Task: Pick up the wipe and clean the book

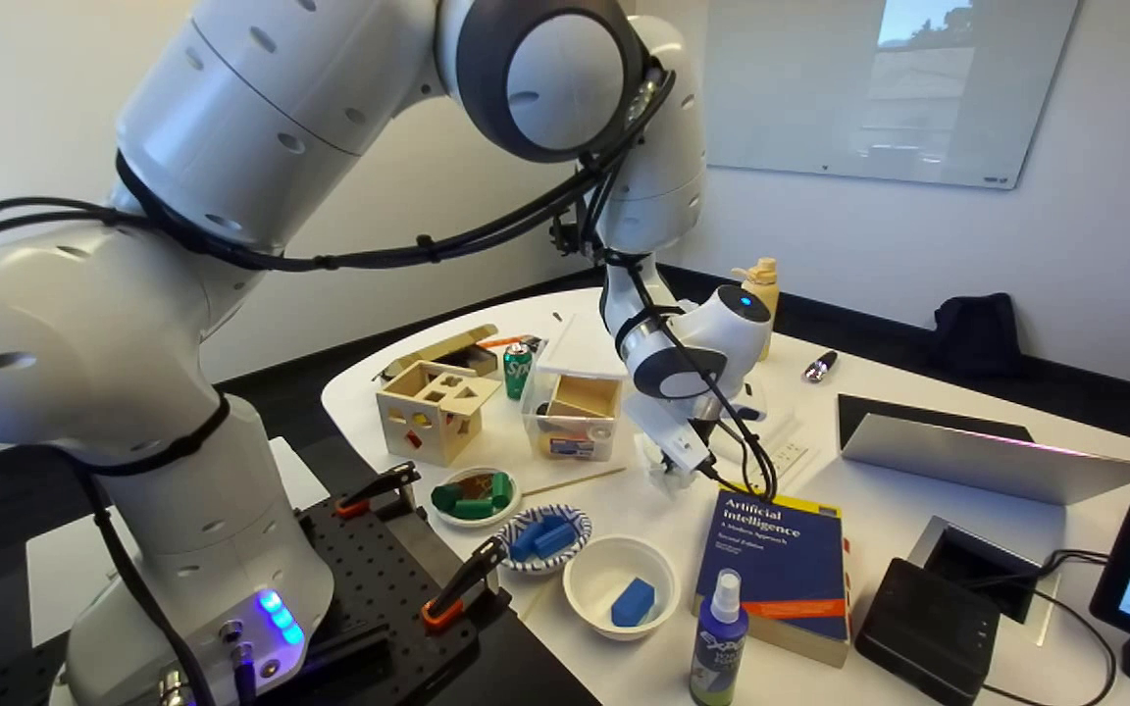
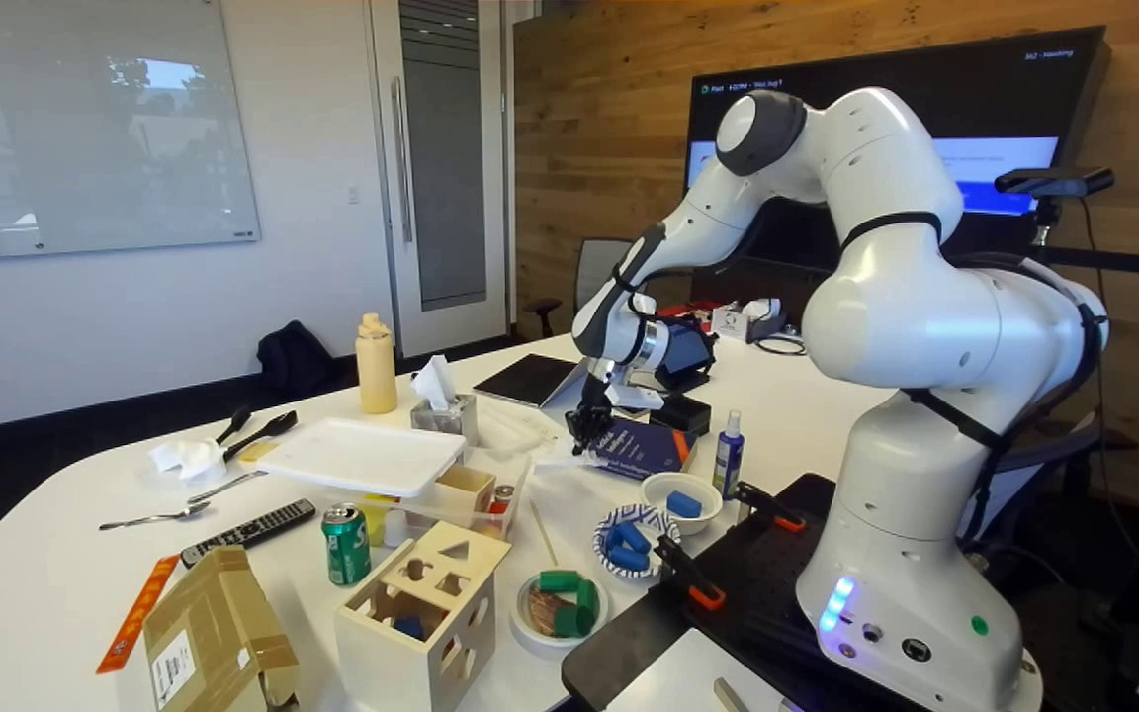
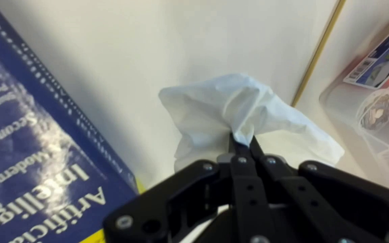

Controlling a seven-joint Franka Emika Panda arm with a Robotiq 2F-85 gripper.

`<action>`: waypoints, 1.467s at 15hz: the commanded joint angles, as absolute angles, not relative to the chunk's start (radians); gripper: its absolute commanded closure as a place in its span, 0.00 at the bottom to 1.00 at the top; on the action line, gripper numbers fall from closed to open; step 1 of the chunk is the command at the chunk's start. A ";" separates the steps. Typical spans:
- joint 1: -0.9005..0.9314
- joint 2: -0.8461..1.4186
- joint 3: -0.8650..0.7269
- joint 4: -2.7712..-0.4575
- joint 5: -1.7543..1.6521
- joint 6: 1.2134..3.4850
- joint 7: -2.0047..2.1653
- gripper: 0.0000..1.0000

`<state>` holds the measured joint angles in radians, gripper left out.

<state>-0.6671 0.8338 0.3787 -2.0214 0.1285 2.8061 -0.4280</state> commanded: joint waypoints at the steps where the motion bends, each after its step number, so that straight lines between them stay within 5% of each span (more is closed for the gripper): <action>1: -0.575 0.885 0.317 -1.961 0.118 2.750 -0.426 0.99; 6: -0.464 0.959 0.237 -1.877 0.110 2.761 -0.415 0.99; 7: -0.455 0.967 0.232 -1.868 0.113 2.763 -0.413 0.73; 8: -0.452 0.968 0.229 -1.864 0.115 2.766 -0.414 0.72; 17: -0.494 0.876 0.288 -1.937 0.137 2.717 -0.442 0.06; 22: -0.517 0.673 0.311 -2.084 0.172 2.717 -0.437 0.00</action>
